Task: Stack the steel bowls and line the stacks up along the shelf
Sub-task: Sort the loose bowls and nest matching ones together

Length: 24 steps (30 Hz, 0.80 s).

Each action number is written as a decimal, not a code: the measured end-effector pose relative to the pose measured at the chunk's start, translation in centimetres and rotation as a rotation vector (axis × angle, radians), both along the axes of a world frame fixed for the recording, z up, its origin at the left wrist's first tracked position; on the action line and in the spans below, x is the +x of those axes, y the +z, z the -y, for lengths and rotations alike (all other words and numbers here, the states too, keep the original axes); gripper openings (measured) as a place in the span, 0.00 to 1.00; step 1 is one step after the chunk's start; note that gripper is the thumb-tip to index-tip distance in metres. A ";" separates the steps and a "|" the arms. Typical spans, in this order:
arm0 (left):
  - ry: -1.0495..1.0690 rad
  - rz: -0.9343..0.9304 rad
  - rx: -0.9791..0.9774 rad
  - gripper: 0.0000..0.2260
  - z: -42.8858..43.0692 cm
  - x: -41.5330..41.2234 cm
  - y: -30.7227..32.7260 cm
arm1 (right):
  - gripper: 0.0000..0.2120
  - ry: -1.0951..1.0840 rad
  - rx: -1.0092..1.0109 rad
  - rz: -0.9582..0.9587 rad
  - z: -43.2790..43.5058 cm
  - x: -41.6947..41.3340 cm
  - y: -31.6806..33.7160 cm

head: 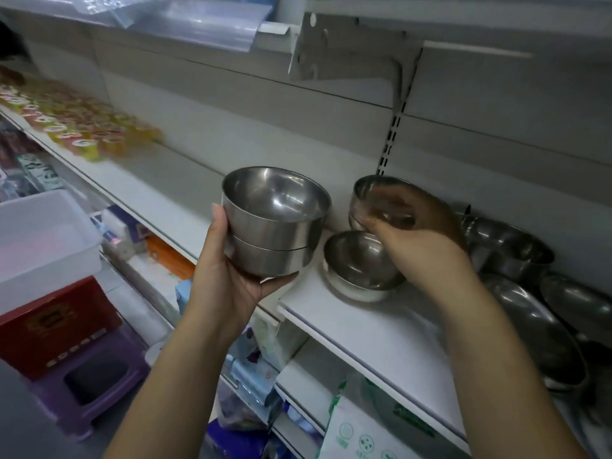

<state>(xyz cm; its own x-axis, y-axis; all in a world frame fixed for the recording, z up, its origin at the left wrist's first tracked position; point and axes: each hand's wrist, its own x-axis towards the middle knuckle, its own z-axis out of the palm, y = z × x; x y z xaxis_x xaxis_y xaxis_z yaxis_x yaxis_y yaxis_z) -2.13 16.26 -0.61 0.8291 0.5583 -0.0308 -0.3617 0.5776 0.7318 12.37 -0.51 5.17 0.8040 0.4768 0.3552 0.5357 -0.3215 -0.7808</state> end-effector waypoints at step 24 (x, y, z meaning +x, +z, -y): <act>-0.381 -0.114 -0.045 0.21 -9.9 6.0 -2.2 | 0.13 -0.390 -0.317 0.235 -5.5 4.0 -0.1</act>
<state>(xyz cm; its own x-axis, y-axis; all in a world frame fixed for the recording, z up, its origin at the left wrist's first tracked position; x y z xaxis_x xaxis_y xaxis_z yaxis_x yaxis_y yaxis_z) 3.87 26.20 -2.85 0.9665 0.2073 -0.1516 -0.0335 0.6869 0.7260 16.35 4.95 5.07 0.8589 0.2726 0.4336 0.4780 -0.7306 -0.4876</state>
